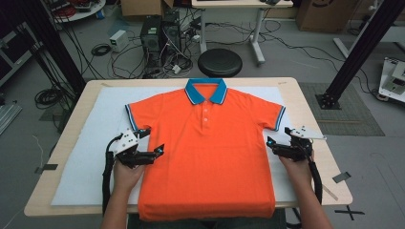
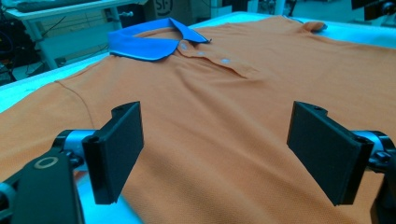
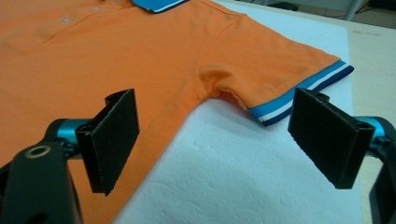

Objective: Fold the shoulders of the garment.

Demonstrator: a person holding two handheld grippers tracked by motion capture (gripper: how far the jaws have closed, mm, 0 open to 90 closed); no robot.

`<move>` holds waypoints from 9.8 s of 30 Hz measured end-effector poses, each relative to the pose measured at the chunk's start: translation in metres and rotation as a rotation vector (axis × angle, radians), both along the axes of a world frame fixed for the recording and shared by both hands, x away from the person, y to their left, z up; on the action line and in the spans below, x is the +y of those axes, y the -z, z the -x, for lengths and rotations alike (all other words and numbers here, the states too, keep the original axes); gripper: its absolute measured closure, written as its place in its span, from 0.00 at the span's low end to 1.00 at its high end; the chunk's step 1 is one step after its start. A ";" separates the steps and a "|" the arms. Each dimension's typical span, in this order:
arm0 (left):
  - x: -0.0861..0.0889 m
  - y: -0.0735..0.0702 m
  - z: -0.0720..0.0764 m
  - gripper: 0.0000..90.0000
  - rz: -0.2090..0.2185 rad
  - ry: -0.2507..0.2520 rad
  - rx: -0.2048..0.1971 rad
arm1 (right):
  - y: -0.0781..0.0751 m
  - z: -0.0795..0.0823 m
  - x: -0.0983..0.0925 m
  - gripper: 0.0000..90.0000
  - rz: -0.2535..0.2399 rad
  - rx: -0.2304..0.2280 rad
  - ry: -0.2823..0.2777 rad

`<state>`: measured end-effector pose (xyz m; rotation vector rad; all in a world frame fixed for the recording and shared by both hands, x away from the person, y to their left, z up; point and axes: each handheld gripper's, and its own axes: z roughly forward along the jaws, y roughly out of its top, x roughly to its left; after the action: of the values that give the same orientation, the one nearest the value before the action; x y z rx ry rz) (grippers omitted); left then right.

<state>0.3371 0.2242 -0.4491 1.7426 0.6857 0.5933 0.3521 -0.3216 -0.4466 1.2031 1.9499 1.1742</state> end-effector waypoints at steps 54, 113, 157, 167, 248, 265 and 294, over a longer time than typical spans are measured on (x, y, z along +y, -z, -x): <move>0.002 0.000 -0.001 0.21 0.020 -0.018 0.012 | -0.059 -0.077 -0.017 0.19 -0.062 0.143 0.160; 0.000 0.000 -0.001 0.21 0.008 -0.013 0.006 | -0.004 -0.140 -0.011 0.48 0.080 0.375 0.273; 0.000 0.000 -0.001 0.21 0.010 -0.014 0.008 | -0.063 -0.110 0.026 0.90 0.121 0.213 0.080; 0.001 0.000 -0.001 0.21 0.014 -0.013 0.010 | -0.068 -0.104 0.058 0.90 0.145 0.185 -0.012; 0.002 0.000 -0.001 0.21 0.017 -0.012 0.011 | -0.025 -0.071 0.174 0.72 0.226 0.221 -0.336; 0.001 0.000 -0.001 0.21 0.018 -0.015 0.009 | -0.025 -0.066 0.072 0.69 0.108 0.237 -0.114; 0.001 0.000 -0.001 0.21 0.018 -0.017 0.012 | -0.020 -0.034 0.015 0.35 -0.001 0.138 -0.017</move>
<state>0.3379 0.2253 -0.4494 1.7262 0.7129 0.5871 0.3863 -0.3070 -0.4266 1.3009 2.0639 1.1278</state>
